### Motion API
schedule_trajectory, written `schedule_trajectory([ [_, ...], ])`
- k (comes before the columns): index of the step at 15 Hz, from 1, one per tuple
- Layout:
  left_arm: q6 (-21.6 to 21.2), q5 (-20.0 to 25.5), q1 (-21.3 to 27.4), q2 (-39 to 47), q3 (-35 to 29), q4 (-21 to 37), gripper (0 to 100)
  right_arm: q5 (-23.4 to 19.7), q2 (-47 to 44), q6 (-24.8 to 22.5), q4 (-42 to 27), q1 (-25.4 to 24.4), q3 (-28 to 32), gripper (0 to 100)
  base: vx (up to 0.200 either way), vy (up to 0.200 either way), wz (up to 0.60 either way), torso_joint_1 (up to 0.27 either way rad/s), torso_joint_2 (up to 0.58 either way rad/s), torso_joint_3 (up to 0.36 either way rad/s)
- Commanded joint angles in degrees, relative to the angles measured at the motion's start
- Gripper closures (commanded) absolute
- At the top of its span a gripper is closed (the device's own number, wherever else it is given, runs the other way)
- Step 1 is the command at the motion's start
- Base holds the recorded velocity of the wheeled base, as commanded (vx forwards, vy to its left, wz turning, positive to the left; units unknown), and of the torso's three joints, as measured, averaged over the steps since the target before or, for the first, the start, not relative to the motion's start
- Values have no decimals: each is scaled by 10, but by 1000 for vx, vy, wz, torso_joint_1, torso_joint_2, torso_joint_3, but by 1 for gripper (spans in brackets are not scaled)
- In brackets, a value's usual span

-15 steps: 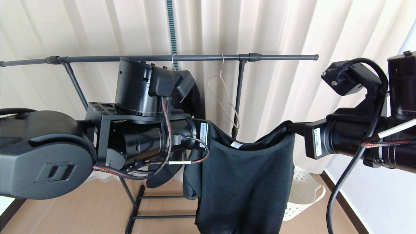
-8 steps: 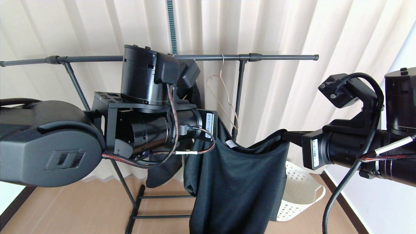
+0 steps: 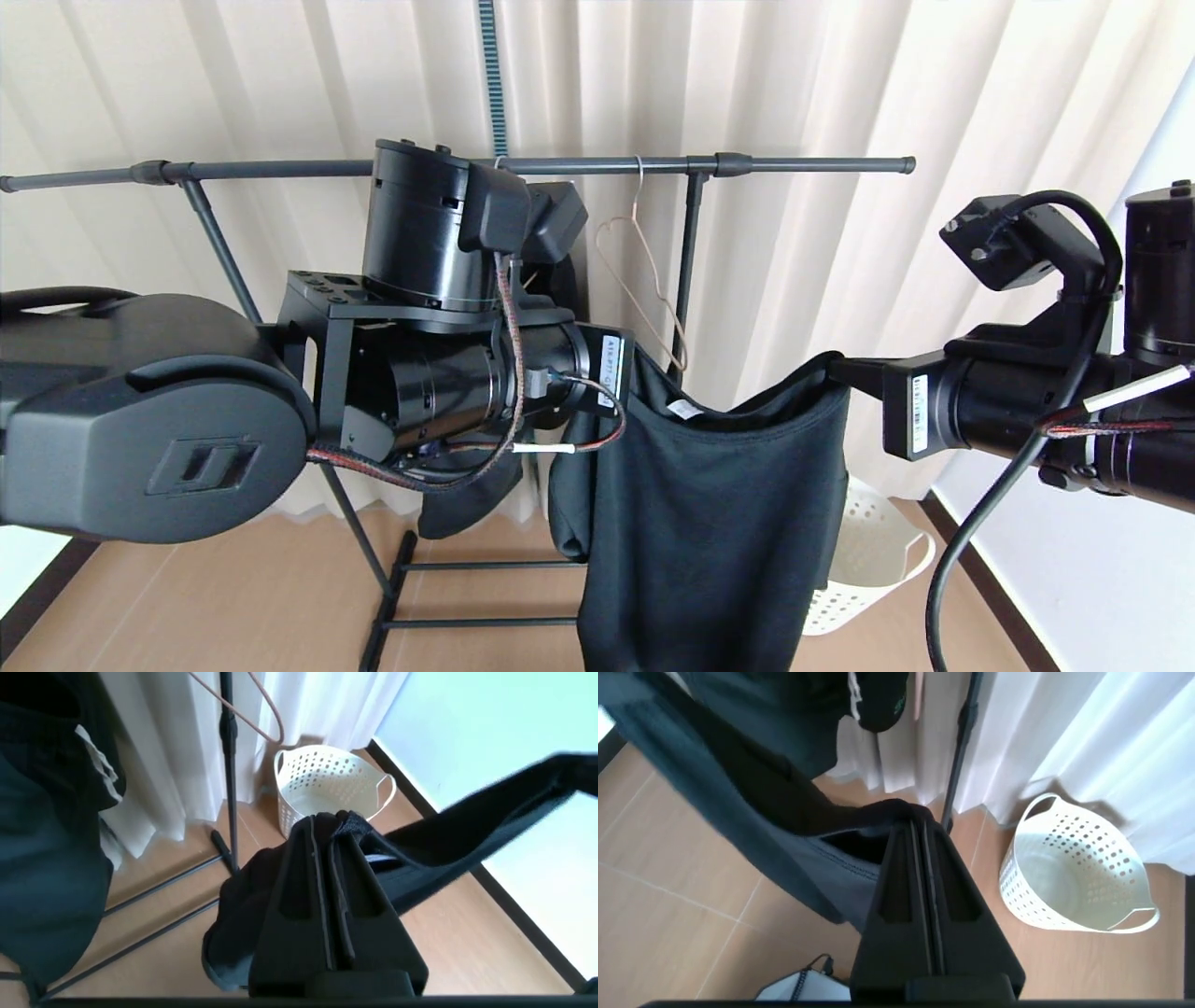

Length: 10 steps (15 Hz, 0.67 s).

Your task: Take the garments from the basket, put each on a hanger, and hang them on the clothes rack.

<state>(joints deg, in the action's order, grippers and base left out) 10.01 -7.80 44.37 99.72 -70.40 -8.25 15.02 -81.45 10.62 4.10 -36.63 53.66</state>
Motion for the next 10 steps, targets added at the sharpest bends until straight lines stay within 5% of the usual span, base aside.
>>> schedule_trajectory([
  [1,-2,0,3,-2,3,0,100,1,0,-1,7,9,-1,100,0,0,0,0,0,0],
  [2,-3,0,4,-2,10,0,100,3,1,-1,8,14,2,100,0,0,0,0,0,0],
  [3,-3,0,4,-2,11,0,0,3,1,-1,8,14,2,100,0,0,0,0,0,0],
  [7,-4,2,0,-33,57,0,0,3,13,-2,19,27,5,100,0,0,0,0,0,0],
  [10,-47,8,-15,-63,107,-2,0,3,11,-2,36,31,0,100,0,0,0,0,0,0],
])
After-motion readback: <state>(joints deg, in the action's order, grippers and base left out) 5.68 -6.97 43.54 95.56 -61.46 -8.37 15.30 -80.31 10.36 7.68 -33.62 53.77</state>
